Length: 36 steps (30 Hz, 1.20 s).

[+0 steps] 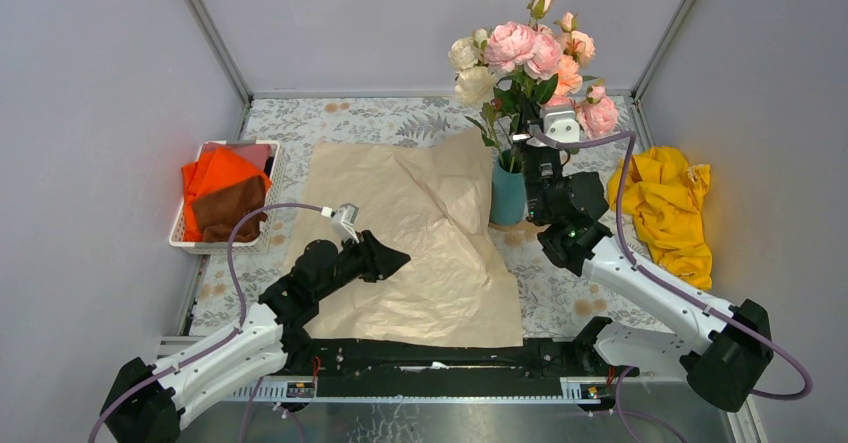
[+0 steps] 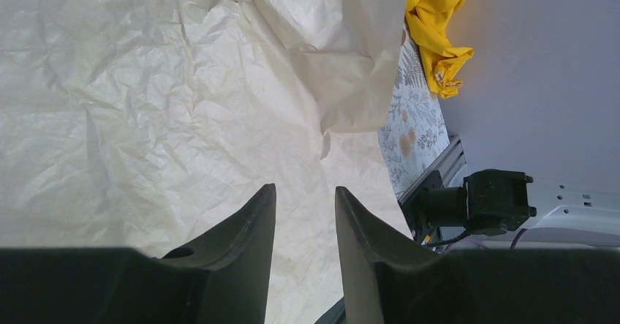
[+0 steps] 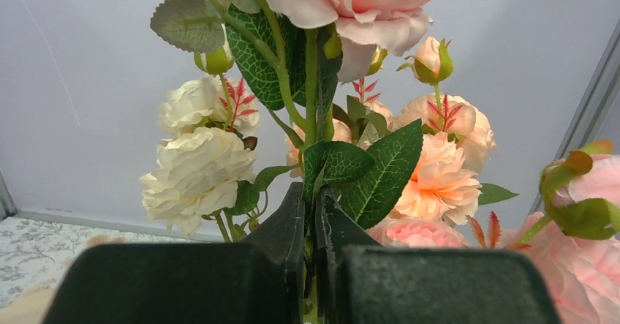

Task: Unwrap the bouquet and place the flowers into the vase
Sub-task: Insert the fake flower into the vase.

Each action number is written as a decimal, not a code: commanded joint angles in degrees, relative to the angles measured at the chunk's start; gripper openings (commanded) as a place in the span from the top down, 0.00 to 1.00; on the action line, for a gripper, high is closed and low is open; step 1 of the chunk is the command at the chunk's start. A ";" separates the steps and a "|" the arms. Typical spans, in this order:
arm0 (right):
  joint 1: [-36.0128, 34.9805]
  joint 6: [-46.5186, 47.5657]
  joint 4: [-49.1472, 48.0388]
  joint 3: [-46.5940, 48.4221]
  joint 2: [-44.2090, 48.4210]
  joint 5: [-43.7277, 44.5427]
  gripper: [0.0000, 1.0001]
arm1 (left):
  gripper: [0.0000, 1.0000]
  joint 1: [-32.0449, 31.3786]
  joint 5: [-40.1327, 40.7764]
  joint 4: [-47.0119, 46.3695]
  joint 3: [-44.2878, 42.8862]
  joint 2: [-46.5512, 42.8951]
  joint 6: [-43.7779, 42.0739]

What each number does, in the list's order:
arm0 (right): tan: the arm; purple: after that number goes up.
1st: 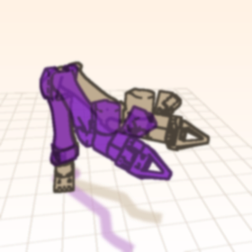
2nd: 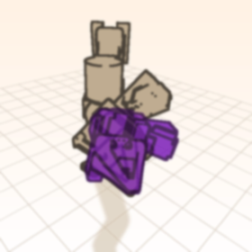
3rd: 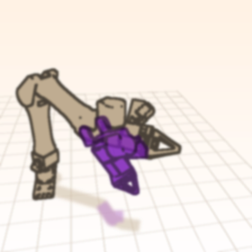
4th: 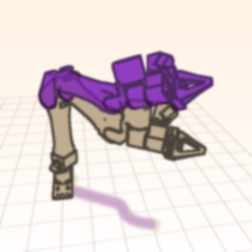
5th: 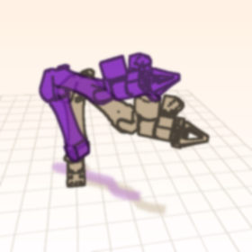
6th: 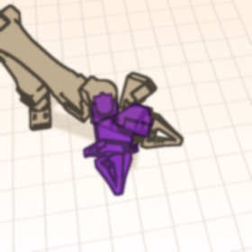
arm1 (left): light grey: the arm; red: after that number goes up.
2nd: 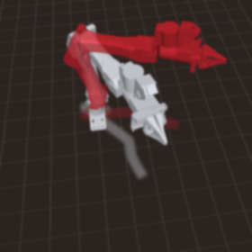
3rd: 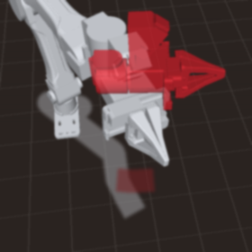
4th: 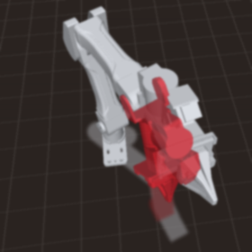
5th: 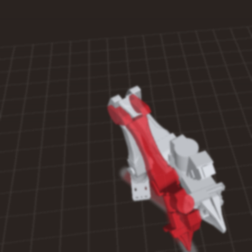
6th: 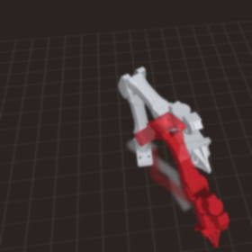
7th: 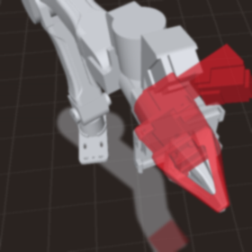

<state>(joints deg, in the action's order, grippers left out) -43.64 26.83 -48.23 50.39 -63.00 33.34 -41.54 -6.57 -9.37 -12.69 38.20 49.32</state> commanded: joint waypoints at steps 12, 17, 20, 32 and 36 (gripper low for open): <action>3.13 -6.08 0.76 -2.87 0.05 0.42 0.96 | 0.58 -0.23 0.09 -3.64 1.08 -0.65 0.42; 3.55 -5.79 1.18 -1.02 -0.72 -0.54 0.97 | 0.58 -0.21 0.14 -3.30 0.90 -0.80 0.34; 3.73 -5.37 1.38 0.54 -1.45 -1.18 0.97 | 0.58 -0.22 0.25 -3.30 0.91 -0.93 0.34; 3.80 -7.20 1.97 -1.55 -1.34 -1.13 0.94 | 0.58 -0.26 0.28 -3.20 1.15 -0.93 0.25; 3.74 -7.77 2.84 -1.81 -1.16 -1.47 0.92 | 0.58 -0.25 0.31 -3.45 1.21 -0.85 0.34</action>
<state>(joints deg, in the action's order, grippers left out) -40.42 20.58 -43.94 48.45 -65.52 32.88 -41.54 -6.57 -9.37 -12.36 37.85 49.34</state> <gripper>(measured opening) 0.070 0.420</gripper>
